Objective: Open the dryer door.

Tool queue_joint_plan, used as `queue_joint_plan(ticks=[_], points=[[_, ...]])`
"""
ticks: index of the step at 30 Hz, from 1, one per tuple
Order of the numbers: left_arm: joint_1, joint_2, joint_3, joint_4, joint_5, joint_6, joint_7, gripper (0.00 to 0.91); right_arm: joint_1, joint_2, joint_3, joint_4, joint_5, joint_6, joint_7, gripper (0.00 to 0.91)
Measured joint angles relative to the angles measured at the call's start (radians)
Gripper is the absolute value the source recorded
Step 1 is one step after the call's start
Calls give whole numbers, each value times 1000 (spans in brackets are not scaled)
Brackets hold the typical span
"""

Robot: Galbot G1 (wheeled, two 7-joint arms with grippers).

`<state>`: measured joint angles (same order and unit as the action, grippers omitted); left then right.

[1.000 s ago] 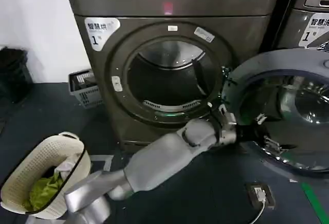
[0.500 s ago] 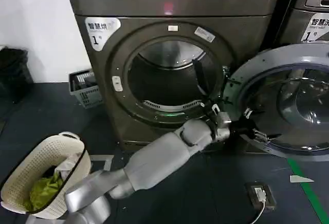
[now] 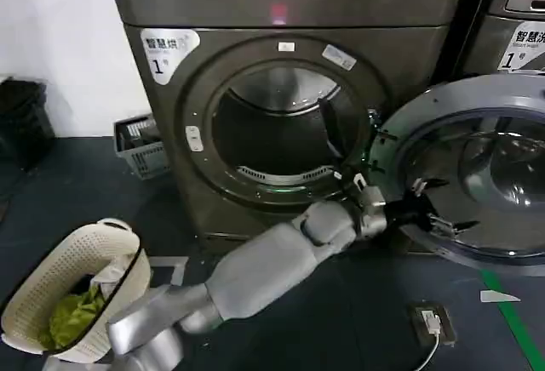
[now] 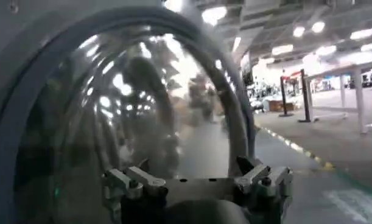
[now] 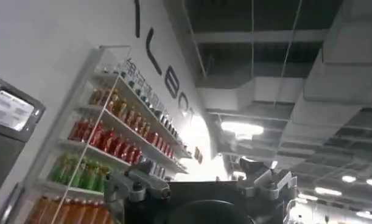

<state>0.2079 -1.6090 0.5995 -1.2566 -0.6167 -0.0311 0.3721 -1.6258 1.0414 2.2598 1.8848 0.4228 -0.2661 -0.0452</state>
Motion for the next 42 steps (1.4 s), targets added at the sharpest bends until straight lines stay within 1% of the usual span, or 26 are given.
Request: queue_joint_plan(ticks=[4, 9, 11, 14, 18, 22, 25, 27, 30, 36, 42], points=[[10, 0, 22, -30, -32, -76, -7, 907, 2, 0, -3, -2, 0, 3, 0, 907], [27, 12, 47, -90, -123, -173, -5, 907, 14, -5, -19, -7, -2, 3, -1, 907], [28, 65, 54, -110, -165, -209, -16, 907, 21, -8, -25, -9, -3, 3, -1, 907], [37, 126, 59, -142, -173, -275, -31, 907, 25, -8, -30, -5, -4, 3, -4, 907], [52, 203, 65, -197, -183, -294, -22, 907, 25, -10, -27, -1, -4, 5, -5, 907], [57, 317, 87, -291, -186, -274, -11, 907, 28, -13, -24, -3, -11, 11, -6, 907], [57, 428, 95, -371, -178, -260, 31, 907, 37, -15, -25, -12, -50, 33, -11, 907], [63, 507, 95, -422, -188, -246, 32, 907, 42, -16, -25, -11, -63, 35, -12, 907], [76, 642, 84, -500, -184, -205, 10, 907, 52, -19, -25, -1, -81, 35, -10, 907], [119, 902, 28, -625, -85, -73, -27, 907, 60, -19, -26, 20, -106, 28, -8, 907], [204, 1129, -39, -708, 41, -6, -52, 907, 75, -27, -31, 34, -153, 27, -6, 907]])
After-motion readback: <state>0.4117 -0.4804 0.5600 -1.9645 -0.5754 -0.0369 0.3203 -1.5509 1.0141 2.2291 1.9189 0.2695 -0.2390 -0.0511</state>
